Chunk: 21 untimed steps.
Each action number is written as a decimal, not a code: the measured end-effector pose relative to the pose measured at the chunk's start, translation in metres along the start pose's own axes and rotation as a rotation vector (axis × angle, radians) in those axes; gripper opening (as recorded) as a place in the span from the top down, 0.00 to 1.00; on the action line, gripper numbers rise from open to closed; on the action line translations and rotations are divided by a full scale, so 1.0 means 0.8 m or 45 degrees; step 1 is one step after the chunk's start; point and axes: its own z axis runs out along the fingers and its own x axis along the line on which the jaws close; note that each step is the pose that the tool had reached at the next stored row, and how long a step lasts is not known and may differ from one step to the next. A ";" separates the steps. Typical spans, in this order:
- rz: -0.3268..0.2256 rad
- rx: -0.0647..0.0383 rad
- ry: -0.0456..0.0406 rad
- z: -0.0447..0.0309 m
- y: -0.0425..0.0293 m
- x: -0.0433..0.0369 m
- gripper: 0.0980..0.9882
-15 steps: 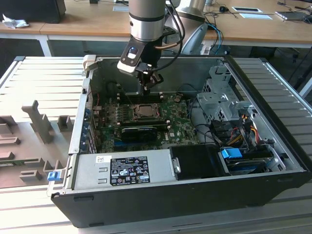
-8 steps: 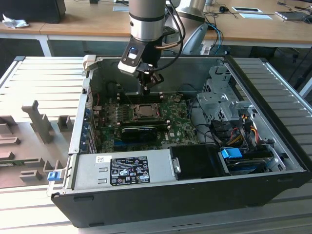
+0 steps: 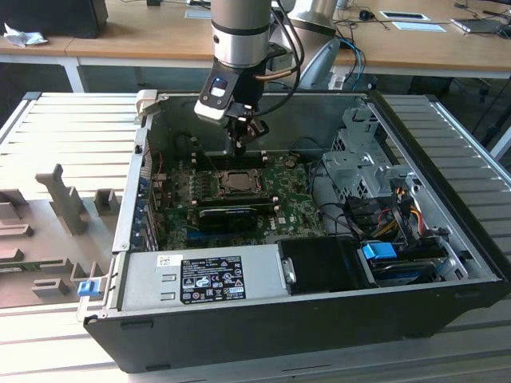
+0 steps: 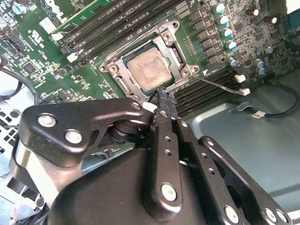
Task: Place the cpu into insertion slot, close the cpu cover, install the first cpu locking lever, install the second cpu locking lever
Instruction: 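Install the first cpu locking lever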
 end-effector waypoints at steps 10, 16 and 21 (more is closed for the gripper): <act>-0.061 0.002 0.002 0.0000 0.0000 0.000 0.99; -0.186 0.005 0.007 0.0000 0.0000 0.000 0.99; -0.274 0.007 0.010 -0.0001 -0.0020 0.000 0.99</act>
